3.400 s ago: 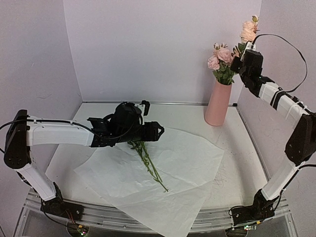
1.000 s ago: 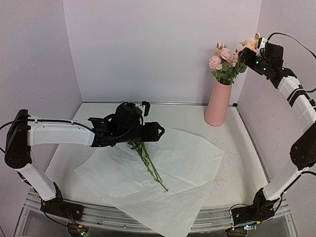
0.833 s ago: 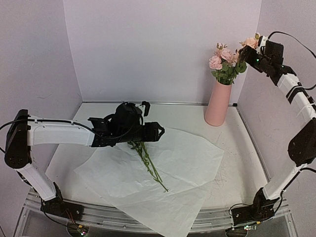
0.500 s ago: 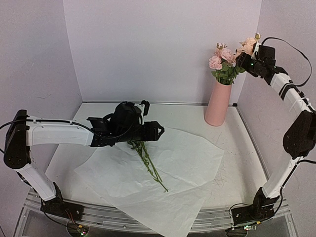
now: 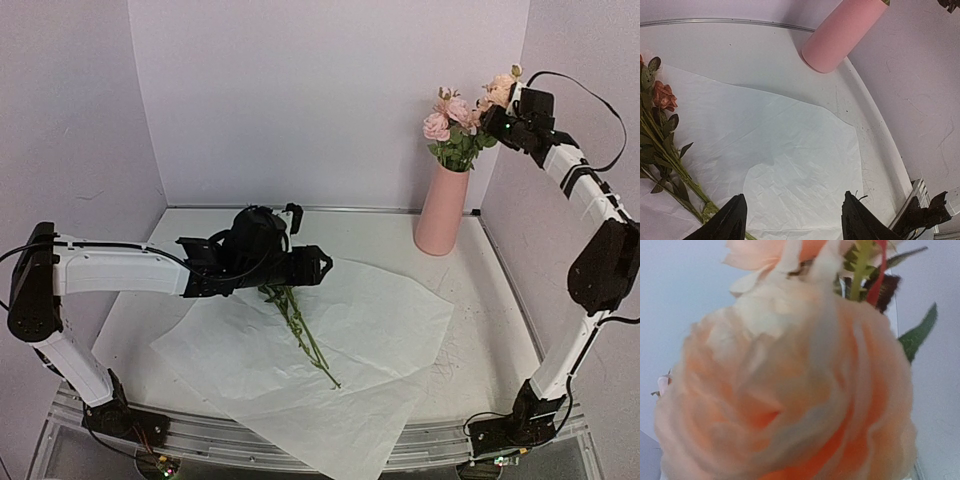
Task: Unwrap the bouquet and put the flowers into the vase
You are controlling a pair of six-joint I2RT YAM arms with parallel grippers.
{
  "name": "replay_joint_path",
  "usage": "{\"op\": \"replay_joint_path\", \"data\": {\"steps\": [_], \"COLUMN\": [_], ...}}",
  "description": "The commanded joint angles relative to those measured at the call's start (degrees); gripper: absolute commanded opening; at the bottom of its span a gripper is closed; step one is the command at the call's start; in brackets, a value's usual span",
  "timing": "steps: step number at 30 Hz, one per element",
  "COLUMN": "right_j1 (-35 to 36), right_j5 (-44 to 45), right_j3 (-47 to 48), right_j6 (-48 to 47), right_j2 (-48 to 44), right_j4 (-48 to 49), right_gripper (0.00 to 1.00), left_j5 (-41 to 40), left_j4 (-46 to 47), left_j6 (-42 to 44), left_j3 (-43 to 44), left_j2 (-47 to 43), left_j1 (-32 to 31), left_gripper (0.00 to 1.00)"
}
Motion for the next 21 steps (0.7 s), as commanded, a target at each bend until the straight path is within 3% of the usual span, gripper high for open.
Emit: {"op": "replay_joint_path", "data": {"steps": [1, 3, 4, 7, 21], "right_j1": [-0.13, -0.14, -0.14, -0.14, 0.66], "right_j5": [1.2, 0.3, -0.57, -3.07, -5.76], "right_j3": [2.55, 2.81, 3.05, 3.54, -2.47], "right_j6": [0.15, 0.61, 0.97, 2.1, 0.21], "right_j2": [0.96, 1.19, 1.36, 1.37, 0.08], "right_j4": [2.8, 2.85, 2.86, 2.92, 4.94], "right_gripper": [0.38, 0.15, 0.08, 0.0, 0.0], "left_j5": [-2.4, -2.83, -2.88, -2.86, -2.31], "left_j4": [-1.67, -1.92, -1.94, -1.94, -1.94], "left_j6": [1.48, 1.6, 1.59, 1.51, 0.97], "left_j3": [1.48, 1.36, 1.34, 1.33, 1.14], "left_j2": [-1.98, -2.2, -2.23, -1.89, -1.28], "left_j1": [0.32, 0.38, 0.38, 0.37, 0.38], "left_gripper": [0.66, 0.66, 0.66, 0.66, 0.66]}}
